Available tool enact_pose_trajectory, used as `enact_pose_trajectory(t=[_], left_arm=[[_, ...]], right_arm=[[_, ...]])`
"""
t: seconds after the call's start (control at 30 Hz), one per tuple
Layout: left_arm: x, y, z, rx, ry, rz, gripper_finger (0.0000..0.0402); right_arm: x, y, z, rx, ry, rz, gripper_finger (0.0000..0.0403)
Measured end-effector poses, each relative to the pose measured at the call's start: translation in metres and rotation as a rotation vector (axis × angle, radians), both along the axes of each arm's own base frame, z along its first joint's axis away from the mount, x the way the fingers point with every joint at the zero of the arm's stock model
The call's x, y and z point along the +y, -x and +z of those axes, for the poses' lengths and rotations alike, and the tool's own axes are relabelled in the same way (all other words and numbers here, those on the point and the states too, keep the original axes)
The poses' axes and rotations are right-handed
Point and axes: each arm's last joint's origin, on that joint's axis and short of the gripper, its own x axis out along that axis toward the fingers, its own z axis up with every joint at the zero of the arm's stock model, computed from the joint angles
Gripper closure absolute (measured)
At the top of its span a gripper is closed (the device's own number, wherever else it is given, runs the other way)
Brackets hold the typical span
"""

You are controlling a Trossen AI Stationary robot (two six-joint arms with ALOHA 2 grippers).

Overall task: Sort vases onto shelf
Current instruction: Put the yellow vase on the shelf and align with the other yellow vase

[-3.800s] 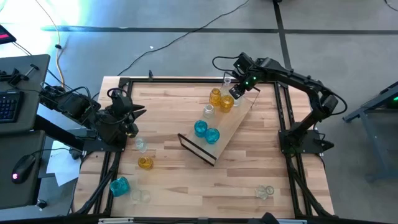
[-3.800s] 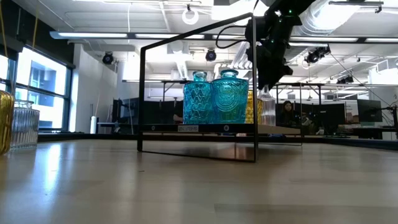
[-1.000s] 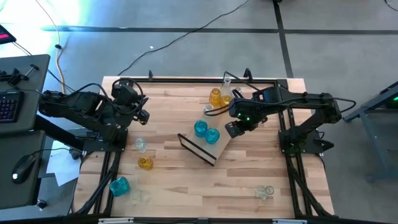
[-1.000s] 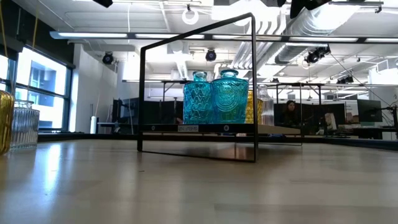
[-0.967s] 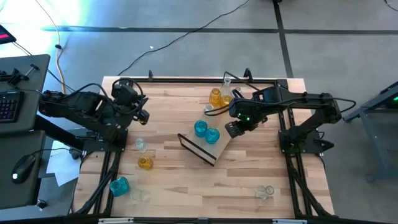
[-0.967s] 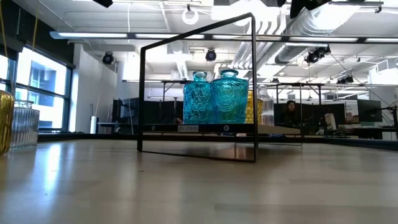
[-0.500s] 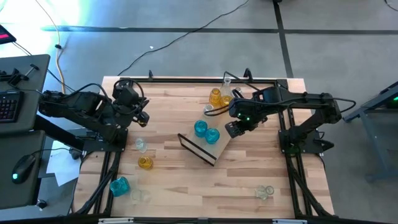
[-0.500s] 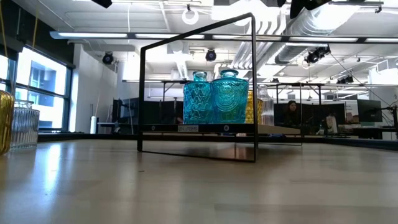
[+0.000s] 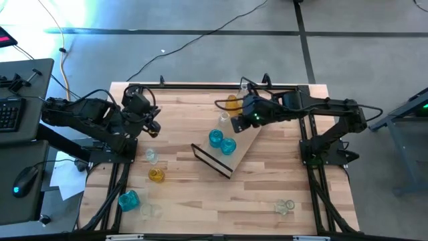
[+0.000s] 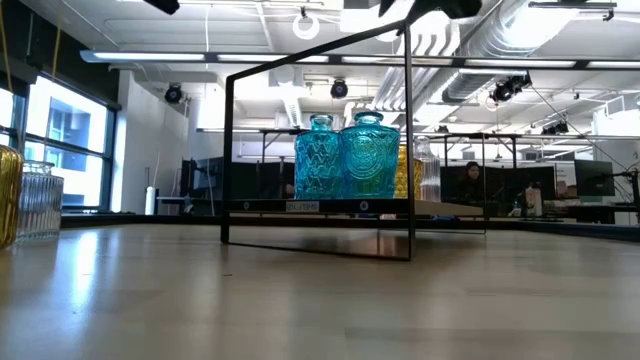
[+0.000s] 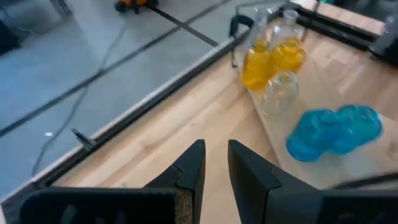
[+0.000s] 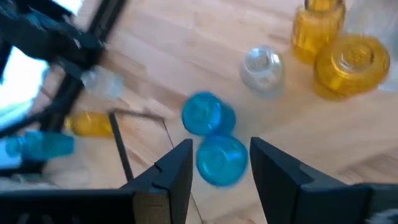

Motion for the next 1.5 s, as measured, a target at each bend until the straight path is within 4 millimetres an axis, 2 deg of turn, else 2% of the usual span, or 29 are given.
enact_pose_trajectory(t=[0.1, 0.27, 0.47, 0.8, 1.03, 1.27, 1.5], left_arm=[[-0.002, 0.000, -0.002, 0.042, 0.058, -0.072, 0.0342], [-0.011, 0.007, -0.008, 0.170, 0.201, -0.232, 0.0342], [-0.024, 0.018, -0.026, 0.314, 0.297, -0.296, 0.0342], [-0.054, 0.041, -0.056, 0.286, 0.422, -0.430, 0.0342], [-0.070, 0.043, -0.082, 0.378, 0.407, -0.485, 0.0342], [-0.077, 0.041, -0.108, 0.459, 0.409, -0.452, 0.0342], [-0.089, 0.032, -0.108, 0.402, 0.525, -0.541, 0.0342]], right_arm=[[-0.002, -0.004, 0.003, -0.050, 0.049, -0.038, 0.0263], [-0.002, -0.003, 0.002, -0.037, 0.057, -0.044, 0.0263], [-0.002, 0.000, 0.000, 0.035, 0.122, 0.059, 0.0263], [0.012, -0.001, 0.000, 0.028, 0.145, 0.139, 0.0263], [0.021, -0.002, 0.001, 0.024, 0.176, 0.206, 0.0263], [0.024, -0.002, 0.001, 0.024, 0.176, 0.220, 0.0263], [0.030, -0.001, 0.000, 0.028, 0.172, 0.288, 0.0263]])
